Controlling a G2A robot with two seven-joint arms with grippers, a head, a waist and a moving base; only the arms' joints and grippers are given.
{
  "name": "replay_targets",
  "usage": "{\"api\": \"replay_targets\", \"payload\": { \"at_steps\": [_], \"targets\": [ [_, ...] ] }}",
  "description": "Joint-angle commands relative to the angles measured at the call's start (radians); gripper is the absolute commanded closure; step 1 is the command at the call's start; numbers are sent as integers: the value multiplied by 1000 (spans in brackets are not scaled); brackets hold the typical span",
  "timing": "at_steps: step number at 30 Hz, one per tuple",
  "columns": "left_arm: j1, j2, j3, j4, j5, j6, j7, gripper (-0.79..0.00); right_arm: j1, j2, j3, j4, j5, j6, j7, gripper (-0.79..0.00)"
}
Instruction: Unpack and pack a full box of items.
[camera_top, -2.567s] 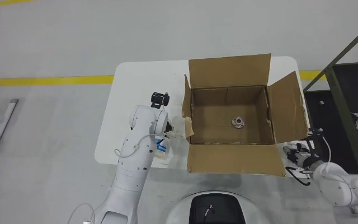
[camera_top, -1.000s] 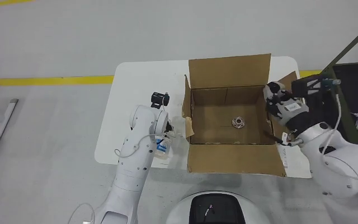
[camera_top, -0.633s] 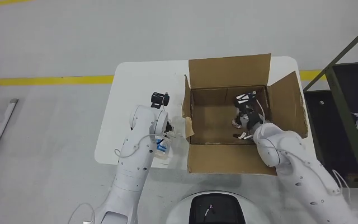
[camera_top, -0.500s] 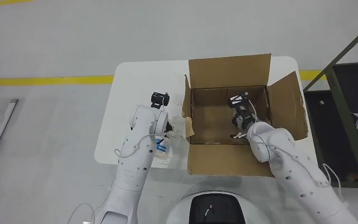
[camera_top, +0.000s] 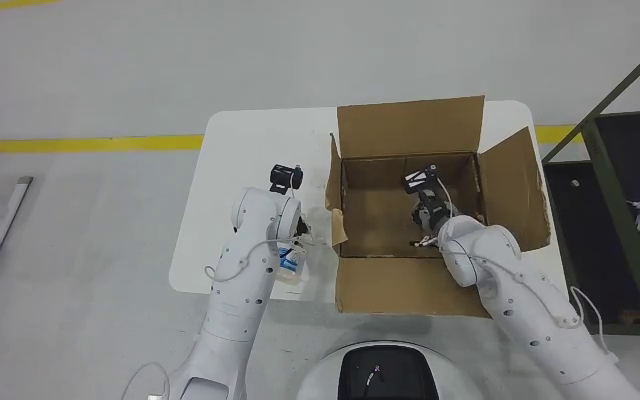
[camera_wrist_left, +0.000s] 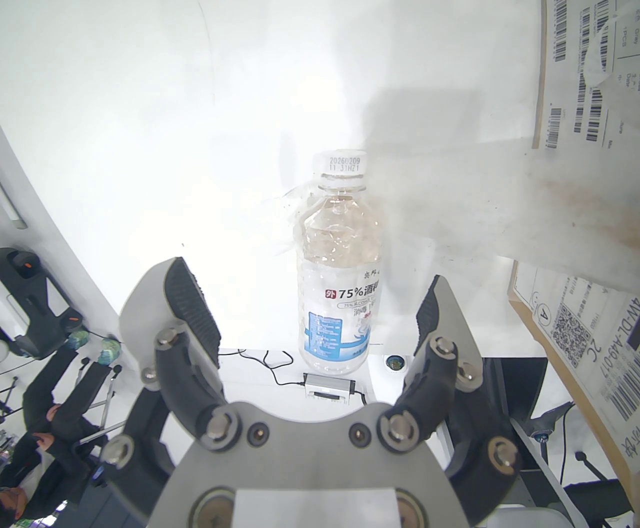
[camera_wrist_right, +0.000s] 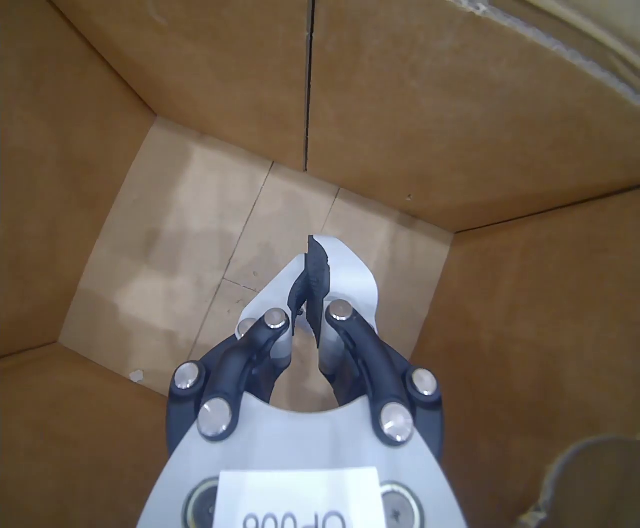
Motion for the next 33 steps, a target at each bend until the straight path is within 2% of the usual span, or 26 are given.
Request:
{"api": "replay_targets", "payload": {
  "at_steps": [1, 2, 3, 4, 7, 15, 33],
  "targets": [
    [0, 0, 0, 0, 0, 0, 0, -785, 14, -3, 0, 18, 1, 6, 31, 0],
    [0, 0, 0, 0, 0, 0, 0, -785, 26, -5, -6, 31, -9, 9, 45, 0],
    [0, 0, 0, 0, 0, 0, 0, -785, 37, -8, -17, 42, -14, 8, 61, -132],
    [0, 0, 0, 0, 0, 0, 0, -785, 49, -12, -25, 51, -15, 7, 70, -219],
    [0, 0, 0, 0, 0, 0, 0, -785, 78, -20, -49, 79, -33, 10, 100, -296],
    [0, 0, 0, 0, 0, 0, 0, -785, 106, -32, -57, 121, -38, 4, 142, -348],
    [0, 0, 0, 0, 0, 0, 0, -785, 130, -55, -66, 210, -39, -15, 185, -376]
  ]
}}
